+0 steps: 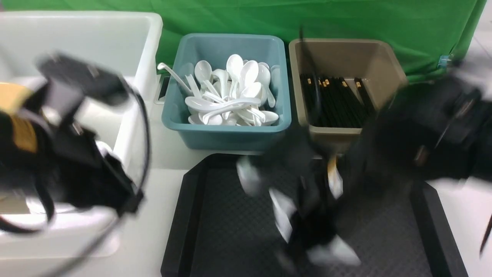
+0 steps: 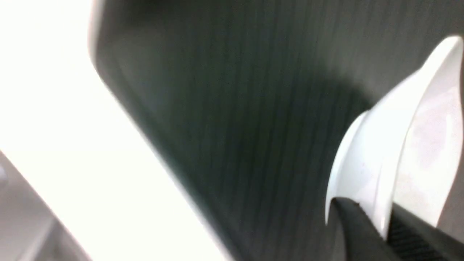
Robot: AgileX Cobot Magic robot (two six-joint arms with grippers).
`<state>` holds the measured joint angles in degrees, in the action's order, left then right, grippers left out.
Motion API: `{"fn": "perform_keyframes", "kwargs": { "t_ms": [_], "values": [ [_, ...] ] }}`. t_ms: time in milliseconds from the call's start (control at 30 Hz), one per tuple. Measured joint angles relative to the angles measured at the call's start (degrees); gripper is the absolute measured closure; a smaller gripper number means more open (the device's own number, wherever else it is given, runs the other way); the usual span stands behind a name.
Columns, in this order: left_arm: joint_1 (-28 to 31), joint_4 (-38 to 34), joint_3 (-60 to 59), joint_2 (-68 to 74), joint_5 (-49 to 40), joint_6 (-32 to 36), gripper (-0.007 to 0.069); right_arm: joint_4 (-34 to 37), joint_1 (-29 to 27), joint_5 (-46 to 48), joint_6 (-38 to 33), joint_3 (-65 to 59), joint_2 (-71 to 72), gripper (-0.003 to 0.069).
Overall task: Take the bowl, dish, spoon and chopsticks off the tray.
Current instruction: Use the right arm to put the plate into the large storage box on the left
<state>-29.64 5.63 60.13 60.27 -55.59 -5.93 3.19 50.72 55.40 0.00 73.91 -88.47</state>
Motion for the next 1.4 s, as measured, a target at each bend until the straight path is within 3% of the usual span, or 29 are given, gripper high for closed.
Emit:
{"fn": "perform_keyframes", "kwargs": {
  "t_ms": [67,200,300,367,400,467,533,567,633,800,900,1233,1400],
  "values": [
    [0.0,2.4,3.0,-0.2,-0.6,-2.2,0.0638,1.6,-0.2,0.2,-3.6,6.5,-1.1,0.0627],
    [0.5,6.5,7.3,-0.3,-2.2,-6.0,0.0638,12.4,-0.5,0.6,-14.7,23.2,-8.0,0.0627],
    [3.3,7.6,7.5,-0.5,-2.9,-7.2,0.0638,18.4,-0.5,2.0,-18.4,32.0,-13.0,0.0627],
    [8.3,7.8,7.5,-0.5,-3.9,-7.6,0.0638,21.4,-0.5,3.8,-19.5,39.6,-17.7,0.0627],
    [14.3,7.4,7.5,-0.5,-4.2,-7.6,0.0638,22.1,-0.5,4.7,-18.9,45.4,-21.0,0.0627],
    [18.1,6.6,7.5,-0.5,-4.3,-7.1,0.0638,22.3,-0.5,5.1,-18.5,48.1,-22.9,0.0627],
    [28.9,2.4,7.5,-0.5,-4.5,-4.0,0.0638,22.7,-0.3,5.7,-17.7,53.1,-26.7,0.0627],
    [29.7,1.9,7.5,-0.5,-4.5,-3.7,0.0638,22.7,-0.3,5.8,-17.7,53.8,-27.0,0.0627],
    [40.9,-6.1,7.5,-0.5,-4.7,1.5,0.0638,23.1,0.9,5.7,-19.1,57.7,-30.0,0.0627],
    [52.9,-21.3,7.4,-0.5,-4.8,10.4,0.0638,23.8,4.4,2.6,-21.6,61.9,-36.2,0.0627],
    [54.4,-25.4,6.2,-0.6,-5.0,12.7,0.0638,24.0,5.7,-1.8,-23.8,62.5,-39.9,0.0627],
    [53.5,-26.1,2.8,-0.7,-5.5,16.2,0.0638,17.3,6.3,-10.1,-24.9,62.5,-45.6,0.0608],
    [53.0,-26.0,2.8,-0.7,-5.5,17.3,0.0638,17.0,6.5,-9.5,-22.7,62.6,-45.8,0.0416]
  ]
}}
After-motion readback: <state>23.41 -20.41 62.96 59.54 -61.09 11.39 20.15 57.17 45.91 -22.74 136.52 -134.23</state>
